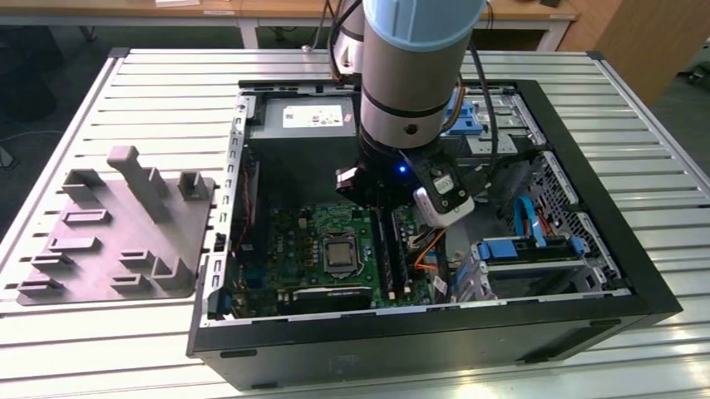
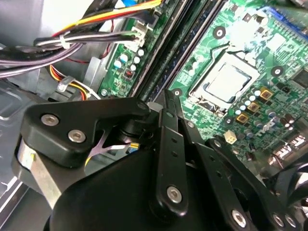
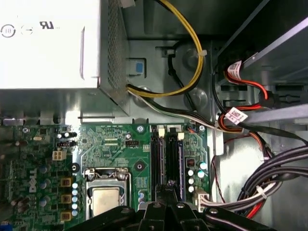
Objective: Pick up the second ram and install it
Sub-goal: 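Press down the second ram until it locks into place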
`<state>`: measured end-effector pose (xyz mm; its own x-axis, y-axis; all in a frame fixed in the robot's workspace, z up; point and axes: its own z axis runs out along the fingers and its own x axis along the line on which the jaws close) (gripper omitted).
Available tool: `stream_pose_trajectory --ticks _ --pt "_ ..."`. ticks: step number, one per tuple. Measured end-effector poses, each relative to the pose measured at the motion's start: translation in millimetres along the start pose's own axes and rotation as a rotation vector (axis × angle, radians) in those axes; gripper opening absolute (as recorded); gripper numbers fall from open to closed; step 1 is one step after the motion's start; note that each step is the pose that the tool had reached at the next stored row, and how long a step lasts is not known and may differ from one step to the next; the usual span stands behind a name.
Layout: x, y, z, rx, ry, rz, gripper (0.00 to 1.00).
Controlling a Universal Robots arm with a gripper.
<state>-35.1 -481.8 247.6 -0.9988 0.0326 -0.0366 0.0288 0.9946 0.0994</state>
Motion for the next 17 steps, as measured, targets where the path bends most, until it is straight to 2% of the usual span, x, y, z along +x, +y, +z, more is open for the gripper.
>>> stream_pose_trajectory --ticks 11,17 --pt "0.6 11.3 7.7 -0.004 0.0 0.0 0.1" --pt "0.7 11.8 7.9 -0.0041 0.0001 0.0 0.1"
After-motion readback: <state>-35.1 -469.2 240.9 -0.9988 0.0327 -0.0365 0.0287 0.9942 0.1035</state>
